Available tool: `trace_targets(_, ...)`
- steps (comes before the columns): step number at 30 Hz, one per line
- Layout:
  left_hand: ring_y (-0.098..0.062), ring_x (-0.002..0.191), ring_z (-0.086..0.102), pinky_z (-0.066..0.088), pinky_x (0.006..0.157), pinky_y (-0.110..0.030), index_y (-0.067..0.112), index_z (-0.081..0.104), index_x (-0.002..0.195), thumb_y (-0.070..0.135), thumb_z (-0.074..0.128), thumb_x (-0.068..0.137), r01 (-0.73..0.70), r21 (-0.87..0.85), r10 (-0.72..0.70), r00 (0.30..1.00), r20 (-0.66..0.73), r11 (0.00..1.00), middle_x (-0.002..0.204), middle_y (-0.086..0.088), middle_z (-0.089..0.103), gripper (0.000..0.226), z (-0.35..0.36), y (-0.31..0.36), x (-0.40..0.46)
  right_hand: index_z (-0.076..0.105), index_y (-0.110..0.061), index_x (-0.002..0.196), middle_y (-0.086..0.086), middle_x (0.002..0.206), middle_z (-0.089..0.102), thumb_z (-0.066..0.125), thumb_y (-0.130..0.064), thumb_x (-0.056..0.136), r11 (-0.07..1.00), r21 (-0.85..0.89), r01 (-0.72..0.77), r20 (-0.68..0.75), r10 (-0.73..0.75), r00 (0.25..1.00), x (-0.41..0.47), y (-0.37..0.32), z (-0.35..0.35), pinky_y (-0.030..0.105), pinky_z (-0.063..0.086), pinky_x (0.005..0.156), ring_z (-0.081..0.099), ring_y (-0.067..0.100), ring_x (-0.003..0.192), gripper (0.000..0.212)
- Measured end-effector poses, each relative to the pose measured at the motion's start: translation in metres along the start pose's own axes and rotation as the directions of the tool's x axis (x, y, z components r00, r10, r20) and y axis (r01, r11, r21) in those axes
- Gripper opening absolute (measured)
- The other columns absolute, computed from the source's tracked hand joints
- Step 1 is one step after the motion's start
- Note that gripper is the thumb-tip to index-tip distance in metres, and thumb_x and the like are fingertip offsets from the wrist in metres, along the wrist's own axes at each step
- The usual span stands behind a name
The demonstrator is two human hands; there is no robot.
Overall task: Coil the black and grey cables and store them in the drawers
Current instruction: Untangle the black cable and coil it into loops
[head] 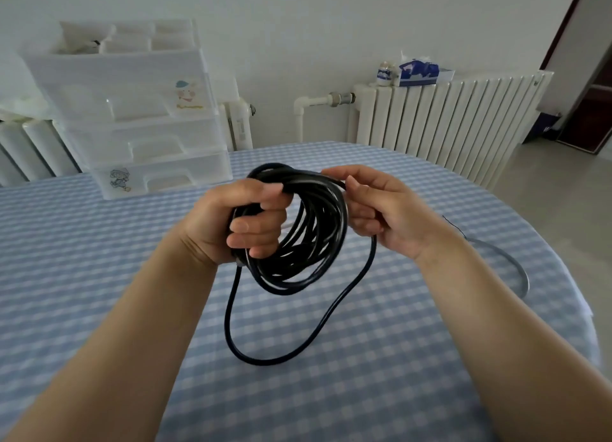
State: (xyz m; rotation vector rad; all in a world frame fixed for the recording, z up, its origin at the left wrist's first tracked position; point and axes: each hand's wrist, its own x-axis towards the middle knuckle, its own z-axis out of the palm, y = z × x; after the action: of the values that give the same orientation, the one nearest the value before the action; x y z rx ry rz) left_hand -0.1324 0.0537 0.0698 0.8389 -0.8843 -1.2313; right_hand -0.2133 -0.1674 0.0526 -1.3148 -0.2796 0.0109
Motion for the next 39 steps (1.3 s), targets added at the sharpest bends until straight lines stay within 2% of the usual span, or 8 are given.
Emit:
trace_targets(3, -0.009, 0.034, 0.032, 0.038, 0.045, -0.024, 0.009, 0.050, 0.073, 0.021, 0.054, 0.092, -0.106, -0.230, 0.107, 0.994, -0.009, 0.967, 0.044, 0.004, 0.036, 0.023, -0.003, 0.003, 0.002, 0.060, -0.014, 0.111, -0.003, 0.058, 0.039, 0.048, -0.018, 0.094, 0.967, 0.240, -0.081, 0.056, 0.069, 0.996, 0.006, 0.010, 0.004, 0.013, 0.031, 0.039, 0.036, 0.004, 0.042, 0.021)
trace_targets(9, -0.008, 0.031, 0.042, 0.042, 0.045, -0.015, 0.014, 0.045, 0.059, 0.023, 0.052, 0.082, -0.503, -0.368, 0.322, 0.832, -0.452, 0.782, 0.037, 0.007, 0.042, 0.026, -0.006, 0.011, 0.000, 0.058, -0.016, 0.114, -0.004, 0.055, 0.041, 0.037, -0.020, 0.102, 0.921, 0.366, -0.131, -0.063, 0.165, 0.984, 0.012, 0.033, 0.036, 0.020, 0.035, 0.048, 0.037, 0.008, 0.047, 0.024)
trace_targets(13, -0.006, 0.032, 0.037, 0.039, 0.044, -0.014, 0.019, 0.035, 0.050, 0.020, 0.055, 0.077, -0.724, -0.314, 0.312, 0.588, -0.746, 0.614, 0.036, 0.010, 0.035, 0.033, -0.005, 0.012, -0.002, 0.057, -0.014, 0.109, -0.001, 0.056, 0.045, 0.031, -0.027, 0.106, 0.950, -0.174, -0.260, -0.315, 0.197, 0.928, 0.012, 0.047, 0.057, 0.020, 0.026, 0.039, 0.032, 0.007, 0.037, 0.029)
trace_targets(16, -0.006, 0.033, 0.034, 0.040, 0.043, -0.015, 0.021, 0.031, 0.052, 0.022, 0.051, 0.083, -0.766, -0.254, 0.268, 0.483, -0.834, 0.590, 0.037, 0.010, 0.032, 0.037, -0.002, 0.011, 0.003, 0.048, -0.021, 0.103, -0.001, 0.061, 0.054, 0.028, -0.029, 0.104, 0.707, -0.629, -0.322, -0.404, 0.057, 0.913, 0.010, 0.056, 0.064, 0.024, 0.034, 0.043, 0.042, 0.007, 0.040, 0.022)
trace_targets(20, -0.005, 0.032, 0.033, 0.038, 0.043, -0.015, 0.021, 0.034, 0.058, 0.023, 0.050, 0.087, -0.779, -0.201, 0.263, 0.424, -0.867, 0.594, 0.040, 0.010, 0.032, 0.034, 0.006, 0.006, 0.010, 0.043, -0.020, 0.105, 0.003, 0.067, 0.058, 0.029, -0.020, 0.102, 0.344, -0.876, -0.338, -0.331, 0.080, 0.940, 0.002, 0.057, 0.069, 0.030, 0.038, 0.049, 0.051, 0.018, 0.053, 0.015)
trace_targets(28, -0.007, 0.039, 0.030, 0.038, 0.045, -0.021, 0.020, 0.039, 0.060, 0.034, 0.054, 0.092, -0.672, 0.126, 0.405, 0.277, -0.871, 0.730, 0.046, 0.008, 0.032, 0.038, 0.015, 0.002, 0.014, 0.043, -0.015, 0.122, -0.006, 0.063, 0.045, 0.044, -0.009, 0.096, -0.047, -0.989, -0.137, -0.136, -0.035, 0.990, -0.009, 0.055, 0.091, 0.029, 0.025, 0.042, 0.044, 0.014, 0.051, 0.027)
trace_targets(34, -0.013, 0.041, 0.039, 0.043, 0.052, -0.031, 0.019, 0.042, 0.061, 0.051, 0.050, 0.092, -0.366, 0.621, 0.706, 0.166, -0.689, 0.693, 0.046, 0.005, 0.038, 0.045, 0.027, -0.009, 0.024, 0.048, -0.015, 0.123, -0.001, 0.085, 0.061, 0.041, -0.015, 0.099, 0.064, -0.989, -0.130, -0.129, 0.020, 0.991, -0.016, 0.037, 0.099, 0.035, 0.047, 0.059, 0.059, 0.022, 0.074, 0.025)
trace_targets(39, -0.012, 0.039, 0.049, 0.047, 0.048, -0.026, 0.016, 0.051, 0.064, 0.057, 0.057, 0.084, 0.036, 0.867, 0.841, 0.228, -0.491, 0.496, 0.043, 0.002, 0.048, 0.046, 0.025, -0.017, 0.023, 0.044, -0.024, 0.124, -0.004, 0.078, 0.059, 0.042, -0.028, 0.101, 0.344, -0.909, -0.237, -0.216, 0.098, 0.971, -0.018, 0.021, 0.088, 0.029, 0.042, 0.055, 0.055, 0.012, 0.063, 0.023)
